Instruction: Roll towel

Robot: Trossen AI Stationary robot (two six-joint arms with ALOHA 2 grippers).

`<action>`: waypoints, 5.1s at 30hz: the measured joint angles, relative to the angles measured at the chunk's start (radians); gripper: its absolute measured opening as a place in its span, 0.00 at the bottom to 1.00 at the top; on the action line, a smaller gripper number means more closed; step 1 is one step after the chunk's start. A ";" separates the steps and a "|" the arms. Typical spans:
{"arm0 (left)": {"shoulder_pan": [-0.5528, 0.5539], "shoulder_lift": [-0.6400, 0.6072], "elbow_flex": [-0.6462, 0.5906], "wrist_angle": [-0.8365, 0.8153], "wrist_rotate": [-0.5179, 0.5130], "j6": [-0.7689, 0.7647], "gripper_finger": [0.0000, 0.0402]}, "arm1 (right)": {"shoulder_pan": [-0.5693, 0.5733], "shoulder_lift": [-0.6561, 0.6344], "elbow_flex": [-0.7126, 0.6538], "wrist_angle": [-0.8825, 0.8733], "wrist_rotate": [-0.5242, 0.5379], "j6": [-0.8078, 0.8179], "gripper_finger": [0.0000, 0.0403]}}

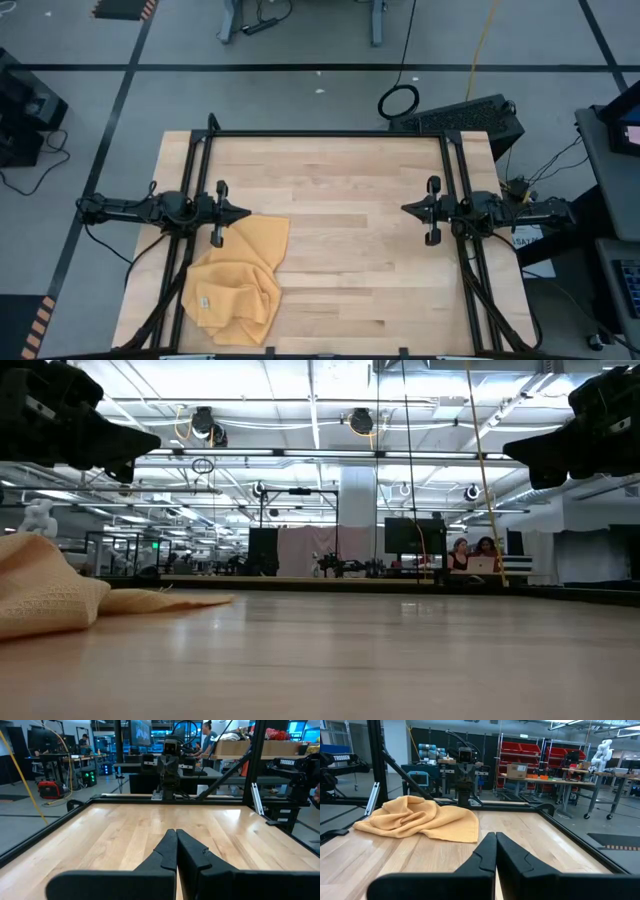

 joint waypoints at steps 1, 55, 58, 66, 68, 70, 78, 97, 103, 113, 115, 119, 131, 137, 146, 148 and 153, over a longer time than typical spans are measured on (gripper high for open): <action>0.000 0.000 0.000 0.000 0.000 0.000 0.00 | 0.000 0.000 0.000 0.000 0.000 0.000 0.00; 0.000 0.000 0.000 0.009 -0.128 0.001 0.00 | 0.000 0.603 0.999 -0.531 0.004 0.103 0.00; 0.000 0.000 0.000 0.047 -0.199 -0.018 0.00 | 0.000 0.639 1.000 -0.532 0.020 0.083 0.00; -0.001 0.009 0.052 0.041 -0.216 -0.022 0.00 | 0.000 0.738 0.999 -0.533 0.054 0.098 0.00; -0.001 0.031 0.098 0.039 -0.223 0.007 0.00 | 0.000 0.754 0.999 -0.535 0.054 0.105 0.00; -0.001 0.067 0.179 0.023 -0.229 0.037 0.00 | 0.000 0.772 0.999 -0.535 0.054 0.105 0.00; -0.001 0.374 0.676 -0.358 -0.241 0.048 0.00 | 0.001 0.841 0.991 -0.529 0.054 0.122 0.00; -0.143 0.982 1.088 -0.794 0.035 -0.296 0.14 | 0.002 0.859 0.643 -0.251 0.055 0.231 0.00; -0.200 1.088 1.084 -0.798 0.011 -0.369 0.28 | 0.002 0.859 0.581 -0.229 0.055 0.279 0.00; -0.268 1.266 1.084 -0.805 0.011 -0.428 0.33 | 0.002 0.858 0.550 -0.229 0.055 0.289 0.00; -0.278 1.298 1.084 -0.821 0.010 -0.451 0.33 | 0.002 0.859 0.550 -0.229 0.055 0.289 0.00; -0.293 1.361 1.084 -0.903 0.007 -0.529 0.34 | 0.002 0.859 0.550 -0.229 0.055 0.289 0.00; -0.223 1.497 1.052 -1.016 -0.135 -0.434 0.48 | 0.002 0.858 0.550 -0.166 0.055 0.251 0.00; -0.076 1.518 0.939 -0.811 -0.119 -0.256 0.54 | 0.002 0.858 0.550 -0.181 0.055 0.261 0.00; 0.070 1.517 0.801 -0.626 -0.084 -0.076 0.54 | 0.002 0.858 0.550 -0.191 0.055 0.262 0.00; 0.089 1.517 0.773 -0.591 -0.081 -0.062 0.54 | 0.002 0.858 0.550 -0.190 0.055 0.262 0.00; 0.116 1.514 0.709 -0.492 -0.023 -0.026 0.51 | 0.002 0.858 0.550 -0.178 0.055 0.259 0.00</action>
